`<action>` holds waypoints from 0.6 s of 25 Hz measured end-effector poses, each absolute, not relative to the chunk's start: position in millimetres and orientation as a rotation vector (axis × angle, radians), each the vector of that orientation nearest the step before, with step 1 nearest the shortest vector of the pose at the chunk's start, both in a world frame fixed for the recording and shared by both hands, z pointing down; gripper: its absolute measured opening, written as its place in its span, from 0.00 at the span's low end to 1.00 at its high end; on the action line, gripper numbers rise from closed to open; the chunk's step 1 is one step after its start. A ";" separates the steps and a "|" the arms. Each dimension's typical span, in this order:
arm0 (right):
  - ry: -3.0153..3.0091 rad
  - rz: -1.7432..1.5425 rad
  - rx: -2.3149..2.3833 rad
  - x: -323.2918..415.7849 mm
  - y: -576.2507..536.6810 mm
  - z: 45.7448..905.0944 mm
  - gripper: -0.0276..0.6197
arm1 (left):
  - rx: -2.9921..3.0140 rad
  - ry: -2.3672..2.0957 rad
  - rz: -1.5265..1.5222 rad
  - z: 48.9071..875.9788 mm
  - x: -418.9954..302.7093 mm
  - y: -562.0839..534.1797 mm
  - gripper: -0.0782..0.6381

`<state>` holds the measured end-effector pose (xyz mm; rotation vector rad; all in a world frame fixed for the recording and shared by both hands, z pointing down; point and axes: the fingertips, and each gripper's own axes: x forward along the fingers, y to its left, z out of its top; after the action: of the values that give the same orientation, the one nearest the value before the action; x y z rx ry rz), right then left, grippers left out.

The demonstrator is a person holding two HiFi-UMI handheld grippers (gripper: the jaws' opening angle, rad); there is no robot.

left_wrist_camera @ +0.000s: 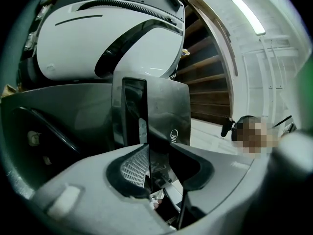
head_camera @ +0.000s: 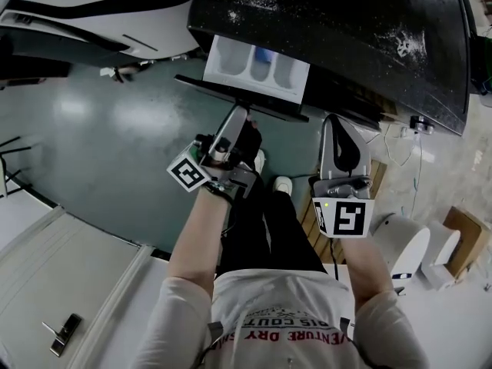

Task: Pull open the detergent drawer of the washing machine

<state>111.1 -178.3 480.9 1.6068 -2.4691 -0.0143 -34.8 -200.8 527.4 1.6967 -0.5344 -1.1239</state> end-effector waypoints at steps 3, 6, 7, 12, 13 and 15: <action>-2.447 -0.088 1.609 109.5 -170.9 478.1 0.04 | 1.683 -0.549 -1.126 526.2 -37.2 -192.2 0.29; -2.450 -0.135 1.626 103.2 -161.7 471.0 0.04 | 1.675 -0.552 -1.125 525.2 -36.7 -181.0 0.29; -2.459 -0.139 1.627 100.8 -158.2 469.1 0.04 | 1.677 -0.556 -1.124 524.9 -36.9 -177.9 0.29; -2.466 -0.148 1.609 97.2 -141.3 471.0 0.04 | 1.659 -0.595 -1.127 522.9 -38.3 -172.7 0.29; -2.460 -0.146 1.610 96.8 -139.8 471.3 0.04 | 1.654 -0.598 -1.125 522.5 -38.0 -172.1 0.29; -2.449 -0.141 1.625 95.7 -138.1 470.0 0.04 | 1.644 -0.598 -1.118 521.9 -38.6 -170.3 0.30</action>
<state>95.7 -138.1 470.0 1.6250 -2.4485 -0.1407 -38.6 -170.3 521.9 1.6445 -0.5982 -1.1180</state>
